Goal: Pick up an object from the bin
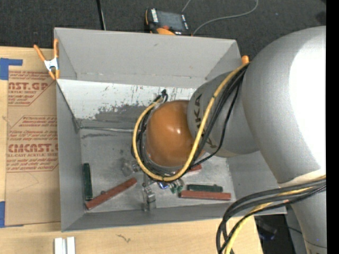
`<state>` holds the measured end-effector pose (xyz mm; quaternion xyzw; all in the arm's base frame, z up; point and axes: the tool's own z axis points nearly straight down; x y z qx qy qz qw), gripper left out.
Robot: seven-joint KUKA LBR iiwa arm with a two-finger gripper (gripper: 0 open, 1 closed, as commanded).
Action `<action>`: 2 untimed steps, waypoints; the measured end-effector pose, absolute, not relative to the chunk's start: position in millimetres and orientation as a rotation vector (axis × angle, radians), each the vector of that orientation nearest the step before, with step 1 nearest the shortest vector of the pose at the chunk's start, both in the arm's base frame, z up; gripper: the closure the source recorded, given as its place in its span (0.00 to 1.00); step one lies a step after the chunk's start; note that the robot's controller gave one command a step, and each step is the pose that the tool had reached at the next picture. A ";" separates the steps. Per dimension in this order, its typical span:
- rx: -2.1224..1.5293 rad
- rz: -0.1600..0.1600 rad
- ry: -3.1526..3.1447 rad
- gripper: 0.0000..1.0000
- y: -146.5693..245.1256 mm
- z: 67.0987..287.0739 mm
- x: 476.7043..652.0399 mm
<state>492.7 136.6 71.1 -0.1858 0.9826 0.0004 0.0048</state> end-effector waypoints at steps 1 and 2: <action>-0.578 0.002 3.087 1.00 135.5 70.1 490.6; -0.576 0.004 3.080 0.00 135.8 70.5 492.2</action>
Offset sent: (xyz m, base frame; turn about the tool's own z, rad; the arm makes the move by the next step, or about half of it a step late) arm 0.0000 0.0000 0.0000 0.0000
